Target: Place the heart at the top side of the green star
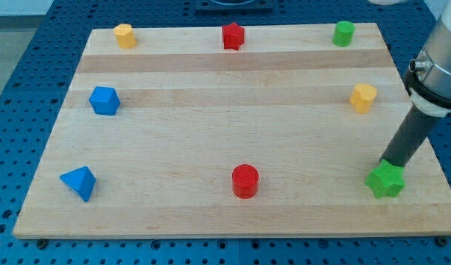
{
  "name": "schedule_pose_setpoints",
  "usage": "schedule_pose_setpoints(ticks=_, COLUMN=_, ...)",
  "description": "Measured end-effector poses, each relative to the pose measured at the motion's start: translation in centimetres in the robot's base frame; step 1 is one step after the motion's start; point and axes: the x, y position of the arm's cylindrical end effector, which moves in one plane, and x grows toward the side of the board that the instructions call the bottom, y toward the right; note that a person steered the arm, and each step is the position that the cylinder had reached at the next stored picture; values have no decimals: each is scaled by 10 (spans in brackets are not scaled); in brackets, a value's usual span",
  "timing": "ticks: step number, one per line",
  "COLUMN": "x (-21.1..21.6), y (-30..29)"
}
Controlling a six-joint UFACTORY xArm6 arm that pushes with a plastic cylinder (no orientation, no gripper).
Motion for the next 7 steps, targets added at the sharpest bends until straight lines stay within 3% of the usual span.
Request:
schedule_pose_setpoints(ticks=2, x=3, y=13)
schedule_pose_setpoints(ticks=4, x=42, y=24)
schedule_pose_setpoints(ticks=7, x=21, y=-54)
